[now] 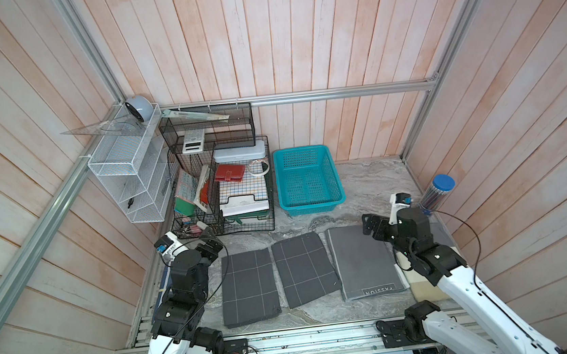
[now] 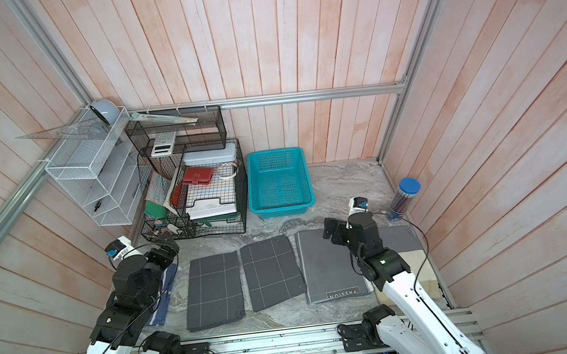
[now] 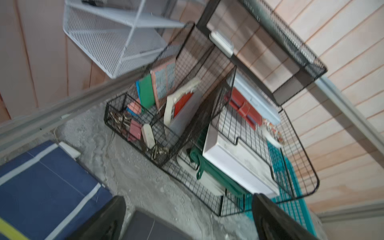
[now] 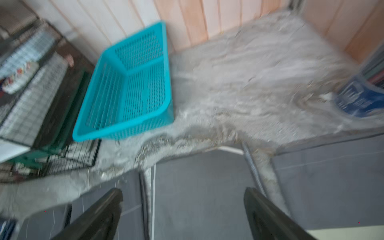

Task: Put the folded pillowcase in the basket
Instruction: Adjust the pillowcase at the center of the board.

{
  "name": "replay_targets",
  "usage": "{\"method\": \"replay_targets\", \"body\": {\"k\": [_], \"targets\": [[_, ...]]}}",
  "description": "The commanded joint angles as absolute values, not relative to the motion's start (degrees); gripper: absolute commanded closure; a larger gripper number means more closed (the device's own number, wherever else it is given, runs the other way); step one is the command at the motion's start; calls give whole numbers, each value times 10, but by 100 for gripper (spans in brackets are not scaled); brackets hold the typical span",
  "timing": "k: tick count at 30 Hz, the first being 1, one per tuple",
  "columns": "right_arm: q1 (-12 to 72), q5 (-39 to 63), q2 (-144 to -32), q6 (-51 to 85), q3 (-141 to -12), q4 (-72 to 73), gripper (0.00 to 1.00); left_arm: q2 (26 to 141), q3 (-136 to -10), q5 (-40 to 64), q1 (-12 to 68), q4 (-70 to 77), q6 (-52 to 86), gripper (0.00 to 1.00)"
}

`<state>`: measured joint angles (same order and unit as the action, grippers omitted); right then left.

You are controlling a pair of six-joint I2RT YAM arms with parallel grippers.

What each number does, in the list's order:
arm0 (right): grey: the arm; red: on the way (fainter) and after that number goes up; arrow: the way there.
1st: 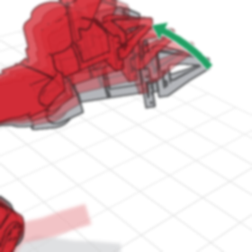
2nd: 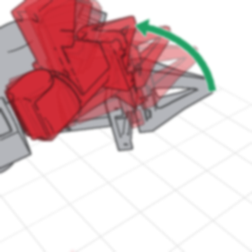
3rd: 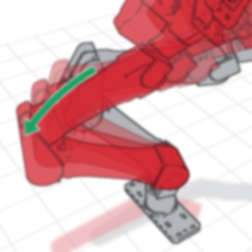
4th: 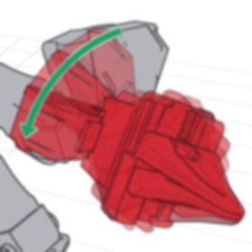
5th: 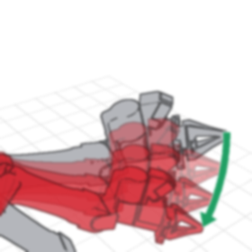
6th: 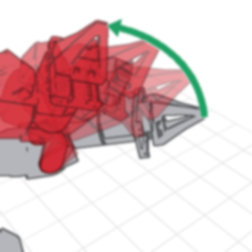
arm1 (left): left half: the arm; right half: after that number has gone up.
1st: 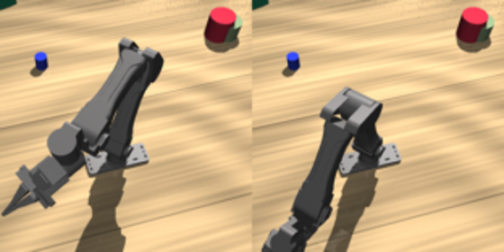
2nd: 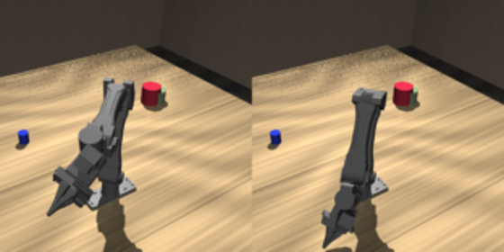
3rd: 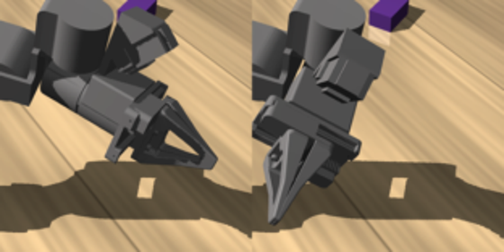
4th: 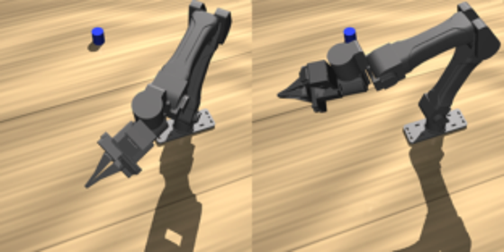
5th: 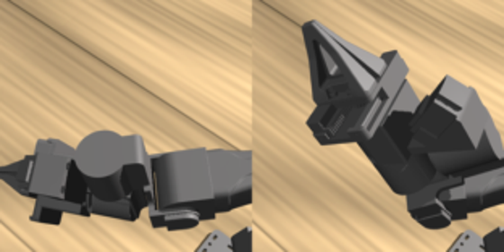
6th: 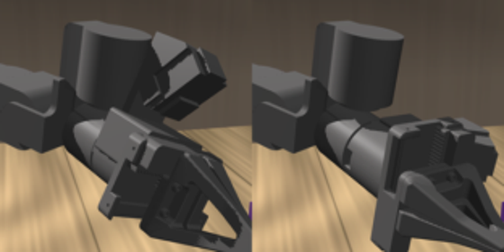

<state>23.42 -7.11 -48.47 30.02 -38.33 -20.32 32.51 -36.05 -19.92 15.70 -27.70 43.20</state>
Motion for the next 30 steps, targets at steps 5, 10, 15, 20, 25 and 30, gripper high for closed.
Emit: {"method": "replay_targets", "body": {"k": [5,10,15,20,25,30], "targets": [[394,-82,-582,319,-372,-187,2,459,-363,-171,306,-367,505,0],[457,-55,-686,342,-400,-140,2,581,-402,-237,449,-379,562,0],[526,-56,-783,350,-435,-113,2,618,-385,-259,493,-370,634,0],[558,-17,-882,351,-487,-93,3,558,-331,-276,494,-331,665,0],[564,13,-977,340,-556,-114,3,506,-308,-302,486,-347,670,0],[551,25,-1078,329,-665,-223,3,509,-301,-287,479,-339,663,0]]}}
